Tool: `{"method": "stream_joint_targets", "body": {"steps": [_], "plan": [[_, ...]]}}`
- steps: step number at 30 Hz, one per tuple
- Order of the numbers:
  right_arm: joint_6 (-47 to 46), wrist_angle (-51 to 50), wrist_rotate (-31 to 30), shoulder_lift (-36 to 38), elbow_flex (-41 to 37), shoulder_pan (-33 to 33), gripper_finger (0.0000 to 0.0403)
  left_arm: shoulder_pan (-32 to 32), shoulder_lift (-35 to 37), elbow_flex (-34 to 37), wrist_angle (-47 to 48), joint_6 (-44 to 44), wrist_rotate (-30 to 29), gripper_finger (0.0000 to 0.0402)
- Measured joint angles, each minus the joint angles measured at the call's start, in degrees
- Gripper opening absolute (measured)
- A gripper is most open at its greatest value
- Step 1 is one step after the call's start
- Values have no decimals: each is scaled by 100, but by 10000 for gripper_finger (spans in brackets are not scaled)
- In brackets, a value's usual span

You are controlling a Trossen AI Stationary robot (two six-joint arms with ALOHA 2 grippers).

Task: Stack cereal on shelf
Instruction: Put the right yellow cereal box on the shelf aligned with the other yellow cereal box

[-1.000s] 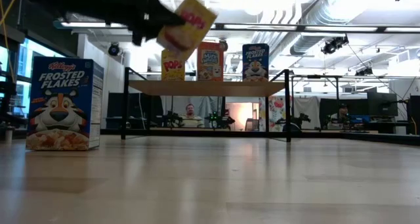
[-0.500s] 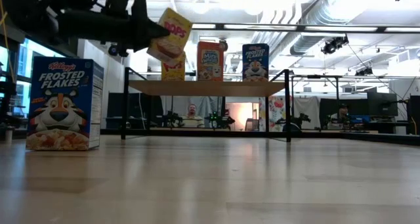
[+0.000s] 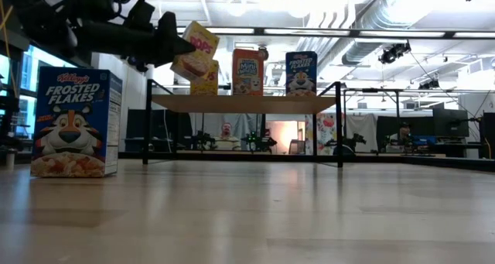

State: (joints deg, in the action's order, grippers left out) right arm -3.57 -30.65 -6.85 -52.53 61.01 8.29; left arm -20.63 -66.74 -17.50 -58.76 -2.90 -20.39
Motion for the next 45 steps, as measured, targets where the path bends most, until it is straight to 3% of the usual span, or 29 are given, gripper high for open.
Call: {"method": "stream_joint_targets", "body": {"steps": [6,13,19,45], "plan": [[0,2,2,0,0,-2,241,-158,-179,2,-215,6,343,164],[0,2,6,0,-2,0,241,-68,-928,-1,-1284,13,354,164],[-2,0,24,0,-2,-2,241,106,-1455,0,-1772,280,-147,164],[-46,-37,17,0,-2,-1,241,-377,-1585,-2,-1532,388,-192,164]]}}
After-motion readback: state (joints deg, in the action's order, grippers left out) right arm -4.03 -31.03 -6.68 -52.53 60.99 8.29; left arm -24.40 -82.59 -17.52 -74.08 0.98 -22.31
